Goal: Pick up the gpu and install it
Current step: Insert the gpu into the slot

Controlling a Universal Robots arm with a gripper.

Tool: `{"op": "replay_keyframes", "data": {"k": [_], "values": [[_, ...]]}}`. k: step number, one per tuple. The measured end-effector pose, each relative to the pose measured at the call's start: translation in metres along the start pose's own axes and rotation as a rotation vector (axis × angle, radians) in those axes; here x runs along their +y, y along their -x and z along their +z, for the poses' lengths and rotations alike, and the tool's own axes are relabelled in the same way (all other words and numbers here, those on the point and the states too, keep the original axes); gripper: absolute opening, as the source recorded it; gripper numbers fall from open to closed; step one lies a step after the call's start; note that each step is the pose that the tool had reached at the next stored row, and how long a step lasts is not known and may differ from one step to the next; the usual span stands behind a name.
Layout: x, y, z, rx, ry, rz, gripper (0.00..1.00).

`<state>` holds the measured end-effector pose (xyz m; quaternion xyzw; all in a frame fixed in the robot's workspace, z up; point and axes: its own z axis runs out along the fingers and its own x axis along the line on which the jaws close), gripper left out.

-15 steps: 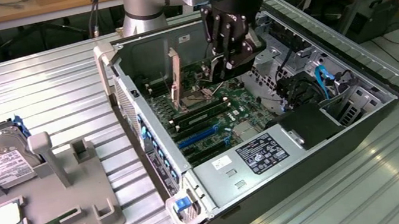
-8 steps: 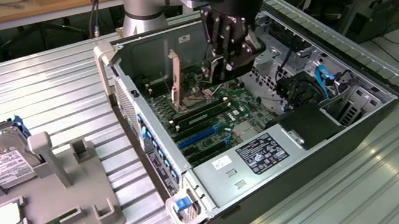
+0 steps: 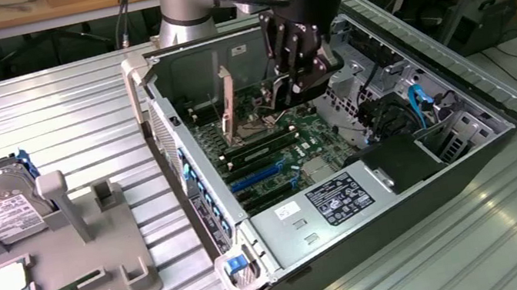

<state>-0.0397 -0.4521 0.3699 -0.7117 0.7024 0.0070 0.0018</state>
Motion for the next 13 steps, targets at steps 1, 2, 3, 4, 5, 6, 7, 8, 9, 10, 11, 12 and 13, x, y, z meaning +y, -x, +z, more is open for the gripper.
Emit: {"op": "replay_keyframes", "data": {"k": [1, 2, 3, 4, 5, 6, 7, 8, 9, 10, 11, 12, 13], "values": [[0.0000, 0.0000, 0.0004, 0.0000, 0.0000, 0.000, 0.27], [0.0000, 0.0000, 0.0008, 0.0000, 0.0000, 0.000, 0.27], [0.0000, 0.0000, 0.0011, 0.0000, 0.0000, 0.000, 0.27], [0.0000, 0.0000, 0.0018, 0.0000, 0.0000, 0.000, 0.27], [0.0000, 0.0000, 0.0023, 0.0000, 0.0000, 0.000, 0.27], [0.0000, -0.0001, 0.0027, 0.0000, 0.0000, 0.000, 0.27], [0.0000, -0.0001, 0.0030, 0.0000, 0.0000, 0.000, 0.27], [0.0000, -0.0001, 0.0034, 0.0001, 0.0000, 0.000, 0.27], [0.0000, -0.0001, 0.0038, 0.0001, 0.0000, 0.000, 0.27], [0.0000, -0.0001, 0.0043, 0.0001, 0.0000, 0.000, 0.27], [0.0000, -0.0001, 0.0047, 0.0000, 0.0000, 0.000, 0.27], [0.0000, -0.0001, 0.0050, 0.0000, 0.0000, 0.000, 0.27], [0.0000, -0.0001, 0.0055, 0.0000, 0.0000, 0.000, 0.27]]}}
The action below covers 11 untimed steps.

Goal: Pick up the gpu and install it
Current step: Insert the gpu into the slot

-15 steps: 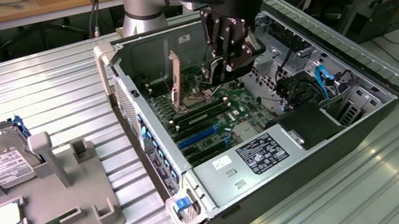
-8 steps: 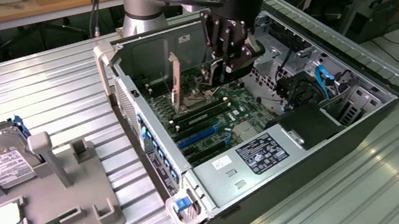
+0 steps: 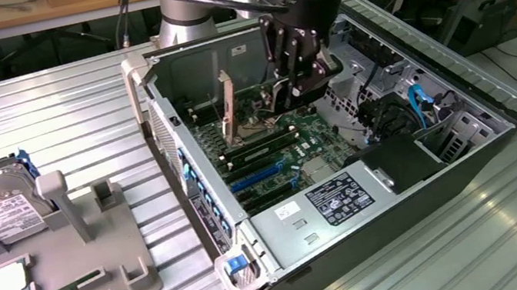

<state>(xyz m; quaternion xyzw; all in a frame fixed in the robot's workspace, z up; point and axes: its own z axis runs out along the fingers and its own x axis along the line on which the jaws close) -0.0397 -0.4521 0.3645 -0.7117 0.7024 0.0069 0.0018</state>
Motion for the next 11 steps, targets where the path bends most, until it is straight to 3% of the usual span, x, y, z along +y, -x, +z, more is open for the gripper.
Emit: {"op": "replay_keyframes", "data": {"k": [11], "values": [[0.0000, -0.0001, 0.0047, 0.0001, 0.0001, 0.000, 0.27]]}}
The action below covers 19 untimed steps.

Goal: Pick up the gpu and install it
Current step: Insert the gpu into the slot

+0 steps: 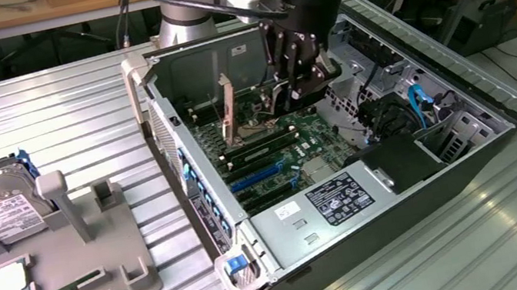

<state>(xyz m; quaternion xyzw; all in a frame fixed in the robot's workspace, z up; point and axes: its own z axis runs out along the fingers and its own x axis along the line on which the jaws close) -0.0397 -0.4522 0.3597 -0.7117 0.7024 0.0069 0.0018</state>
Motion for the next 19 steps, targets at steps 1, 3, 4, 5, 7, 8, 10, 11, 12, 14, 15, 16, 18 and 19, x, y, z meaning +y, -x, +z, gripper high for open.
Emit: {"op": "replay_keyframes", "data": {"k": [1, 3, 4, 5, 7, 8, 10, 11, 12, 14, 15, 16, 18, 19], "values": [[0.0000, 0.0000, 0.0005, 0.0000, 0.0000, 0.000, 0.27], [0.0000, 0.0000, 0.0012, 0.0001, 0.0000, 0.000, 0.27], [0.0000, 0.0000, 0.0016, 0.0000, -0.0001, 0.000, 0.27], [0.0000, 0.0000, 0.0020, 0.0000, 0.0000, 0.000, 0.27], [0.0000, -0.0001, 0.0029, 0.0000, 0.0000, 0.000, 0.27], [0.0000, -0.0001, 0.0032, 0.0000, 0.0000, 0.000, 0.27], [0.0000, -0.0001, 0.0039, 0.0000, 0.0000, 0.000, 0.27], [0.0000, -0.0001, 0.0043, 0.0000, 0.0000, 0.000, 0.27], [0.0000, -0.0001, 0.0047, 0.0000, 0.0000, 0.000, 0.27], [0.0000, -0.0002, 0.0055, 0.0000, 0.0000, 0.000, 0.27], [-0.0001, -0.0003, 0.0060, 0.0000, 0.0000, 0.000, 0.27], [0.0000, -0.0003, 0.0065, 0.0001, 0.0000, 0.000, 0.27], [-0.0001, -0.0004, 0.0072, 0.0000, 0.0000, 0.000, 0.27], [-0.0001, -0.0004, 0.0078, -0.0001, -0.0001, 0.000, 0.27]]}}
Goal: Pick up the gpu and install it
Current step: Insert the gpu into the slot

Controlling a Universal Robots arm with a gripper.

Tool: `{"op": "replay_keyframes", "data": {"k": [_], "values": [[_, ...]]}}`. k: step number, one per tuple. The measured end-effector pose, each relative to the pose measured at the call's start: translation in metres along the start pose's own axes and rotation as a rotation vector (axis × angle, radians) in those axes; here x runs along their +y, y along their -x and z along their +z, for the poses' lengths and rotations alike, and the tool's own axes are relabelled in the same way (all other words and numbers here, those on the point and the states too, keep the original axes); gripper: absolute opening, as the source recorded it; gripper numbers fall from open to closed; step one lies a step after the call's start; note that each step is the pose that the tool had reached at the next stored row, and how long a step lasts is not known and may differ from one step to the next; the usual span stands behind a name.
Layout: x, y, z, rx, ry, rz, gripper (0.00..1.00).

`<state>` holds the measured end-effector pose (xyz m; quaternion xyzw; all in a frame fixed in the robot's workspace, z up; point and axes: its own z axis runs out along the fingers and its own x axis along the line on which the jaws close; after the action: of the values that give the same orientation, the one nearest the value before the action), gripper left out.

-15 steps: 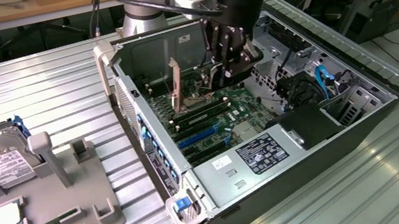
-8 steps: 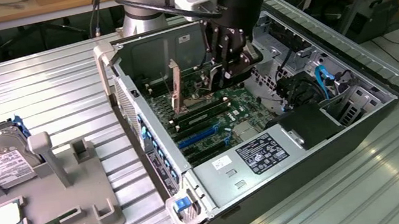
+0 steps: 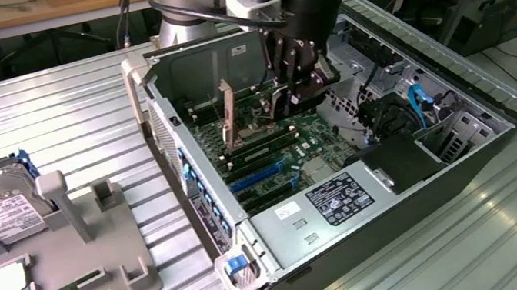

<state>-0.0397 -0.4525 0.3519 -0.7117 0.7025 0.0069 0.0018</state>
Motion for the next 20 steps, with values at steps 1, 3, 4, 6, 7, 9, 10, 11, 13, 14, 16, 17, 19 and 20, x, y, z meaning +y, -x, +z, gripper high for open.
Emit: {"op": "replay_keyframes", "data": {"k": [1, 3, 4, 6, 7, 9, 10, 11, 13, 14, 16, 17, 19, 20], "values": [[0.0000, 0.000, 0.0003, 0.0000, 0.0000, 0.000, 0.27], [-0.0001, 0.000, 0.0012, 0.0000, 0.0000, 0.000, 0.27], [-0.0001, 0.000, 0.0016, 0.0000, 0.0000, 0.000, 0.27], [-0.0001, 0.000, 0.0025, 0.0000, 0.0000, 0.000, 0.27], [0.0000, 0.000, 0.0029, 0.0000, 0.0000, 0.000, 0.27], [0.0000, 0.000, 0.0037, 0.0000, 0.0000, 0.000, 0.27], [0.0000, 0.000, 0.0043, 0.0000, 0.0000, 0.000, 0.27], [-0.0001, 0.000, 0.0047, 0.0001, 0.0000, 0.000, 0.27], [-0.0001, 0.000, 0.0056, 0.0003, 0.0000, 0.000, 0.27], [-0.0001, 0.000, 0.0064, 0.0002, 0.0000, 0.000, 0.27], [-0.0001, 0.000, 0.0084, 0.0002, 0.0000, 0.000, 0.27], [-0.0001, 0.000, 0.0095, 0.0003, 0.0000, 0.000, 0.27], [-0.0001, 0.000, 0.0109, 0.0002, -0.0001, 0.000, 0.27], [-0.0001, 0.000, 0.0113, 0.0003, 0.0000, 0.000, 0.27]]}}
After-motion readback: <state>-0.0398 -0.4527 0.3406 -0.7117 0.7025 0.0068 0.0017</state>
